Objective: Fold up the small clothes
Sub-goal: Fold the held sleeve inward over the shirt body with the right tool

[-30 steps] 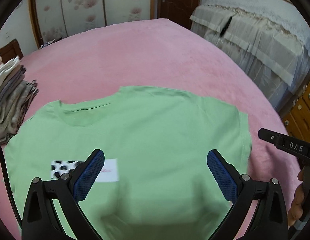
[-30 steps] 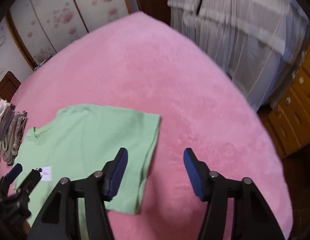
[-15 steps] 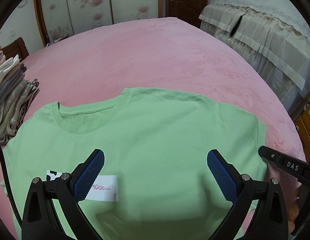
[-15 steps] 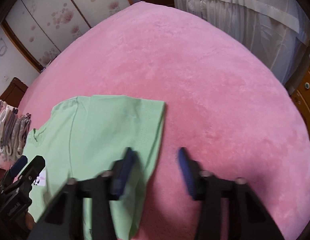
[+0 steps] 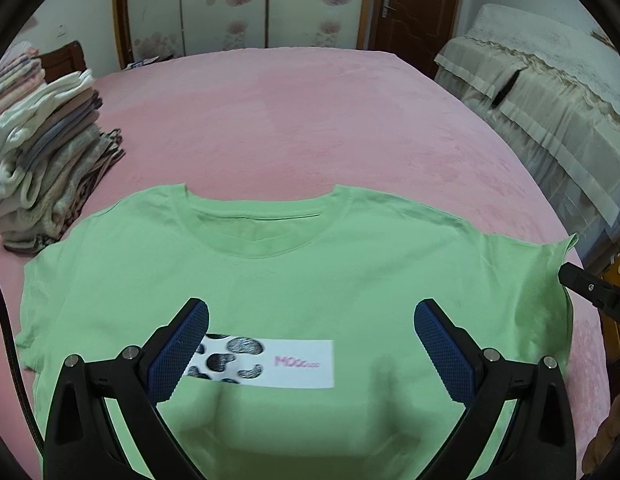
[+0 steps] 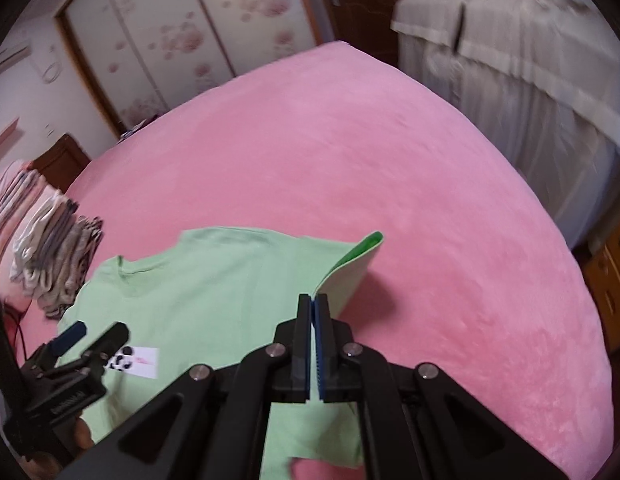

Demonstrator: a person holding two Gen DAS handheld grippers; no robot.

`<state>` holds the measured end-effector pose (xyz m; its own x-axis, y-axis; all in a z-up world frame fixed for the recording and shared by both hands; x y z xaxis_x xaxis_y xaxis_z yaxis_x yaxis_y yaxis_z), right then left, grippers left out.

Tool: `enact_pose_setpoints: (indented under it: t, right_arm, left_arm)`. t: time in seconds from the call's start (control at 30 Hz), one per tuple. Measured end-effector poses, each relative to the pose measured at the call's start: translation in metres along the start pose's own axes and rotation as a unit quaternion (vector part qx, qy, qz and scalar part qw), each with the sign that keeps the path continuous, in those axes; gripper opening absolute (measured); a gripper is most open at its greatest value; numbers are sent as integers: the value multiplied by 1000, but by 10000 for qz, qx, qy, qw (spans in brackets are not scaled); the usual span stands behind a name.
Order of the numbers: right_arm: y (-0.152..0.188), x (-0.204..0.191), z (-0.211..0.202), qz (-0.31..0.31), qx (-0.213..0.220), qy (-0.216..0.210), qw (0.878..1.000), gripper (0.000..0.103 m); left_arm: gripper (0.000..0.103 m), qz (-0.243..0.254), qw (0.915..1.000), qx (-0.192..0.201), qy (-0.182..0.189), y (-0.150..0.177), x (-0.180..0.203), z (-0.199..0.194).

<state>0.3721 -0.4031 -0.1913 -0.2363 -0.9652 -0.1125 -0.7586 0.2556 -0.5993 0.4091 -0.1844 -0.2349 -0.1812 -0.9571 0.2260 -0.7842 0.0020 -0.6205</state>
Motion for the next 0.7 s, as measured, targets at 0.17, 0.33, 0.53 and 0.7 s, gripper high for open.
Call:
enact_pose_setpoints:
  t: [0.17,0.33,0.53,0.7]
  right_arm:
    - [1,-51,3,-455,-64,-62,9989,1]
    - [16,-104,29,-852,-266,72,9960,1]
    - [47,-136,58,-937,-935,-129,9911,4]
    - [40,-124,20,-822,-682,-384,9935,19]
  left_arm:
    - [102,-253,9996,52,-95,1,-32,-9]
    - [102,-482,9986,-52,-188,12,-64,-9]
    - [102,-477,9982,-209,-297,23,-83,-5]
    - [102,-437,9985,-185,-264,22,-85,-7]
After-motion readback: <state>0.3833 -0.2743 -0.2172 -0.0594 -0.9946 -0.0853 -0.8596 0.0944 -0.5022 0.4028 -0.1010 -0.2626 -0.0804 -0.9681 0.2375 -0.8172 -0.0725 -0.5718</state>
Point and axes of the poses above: each gripper's, at about its wrist camera, not at the fingertips, and z roughly the way its jaws point, x to its right, y to its underside, the point moved 9 cm from there along z, roughly the way its jaws point, and after that the axes turned 11 degrees about y, right-handed, at the moved point
